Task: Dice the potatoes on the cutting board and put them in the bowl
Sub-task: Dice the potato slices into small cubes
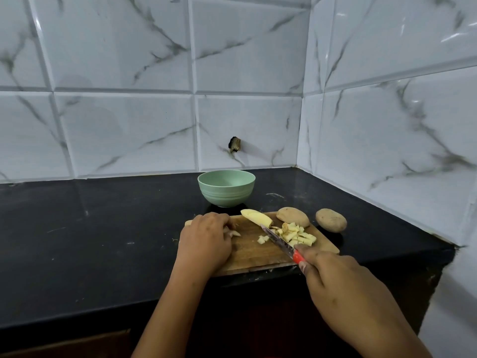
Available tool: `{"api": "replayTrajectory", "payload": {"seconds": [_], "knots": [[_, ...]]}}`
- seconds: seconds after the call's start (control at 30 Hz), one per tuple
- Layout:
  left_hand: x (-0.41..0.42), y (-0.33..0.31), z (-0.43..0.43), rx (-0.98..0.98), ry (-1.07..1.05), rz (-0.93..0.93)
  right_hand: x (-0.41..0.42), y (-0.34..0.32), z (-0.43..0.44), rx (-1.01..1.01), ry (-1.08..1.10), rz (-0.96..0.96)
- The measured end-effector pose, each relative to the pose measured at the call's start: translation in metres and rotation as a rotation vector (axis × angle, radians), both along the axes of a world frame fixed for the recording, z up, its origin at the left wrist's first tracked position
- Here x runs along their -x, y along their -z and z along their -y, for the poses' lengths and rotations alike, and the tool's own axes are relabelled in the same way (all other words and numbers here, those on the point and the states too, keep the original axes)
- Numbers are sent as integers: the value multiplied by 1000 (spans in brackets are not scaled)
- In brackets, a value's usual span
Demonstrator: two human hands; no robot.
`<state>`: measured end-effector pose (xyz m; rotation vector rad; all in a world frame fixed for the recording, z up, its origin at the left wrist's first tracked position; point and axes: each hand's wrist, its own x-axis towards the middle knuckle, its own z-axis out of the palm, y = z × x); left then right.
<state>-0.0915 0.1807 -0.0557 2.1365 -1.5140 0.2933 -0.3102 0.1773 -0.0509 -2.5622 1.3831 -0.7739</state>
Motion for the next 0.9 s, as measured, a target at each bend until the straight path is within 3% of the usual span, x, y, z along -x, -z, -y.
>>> {"api": "replayTrajectory", "payload": {"seconds": [0.23, 0.47, 0.63, 0.8, 0.9], "knots": [[1, -1, -11, 75, 55, -61, -7, -2, -11, -48, -96, 3], [4, -1, -13, 83, 238, -141, -8, -1, -1, 47, 26, -48], [5, -6, -20, 120, 384, -399, -10, -1, -12, 32, -66, 31], [0, -6, -30, 76, 306, -363, -16, -2, -20, 24, -99, 58], [3, -6, -33, 72, 236, -326, -22, -2, -24, 25, -74, -23]]}}
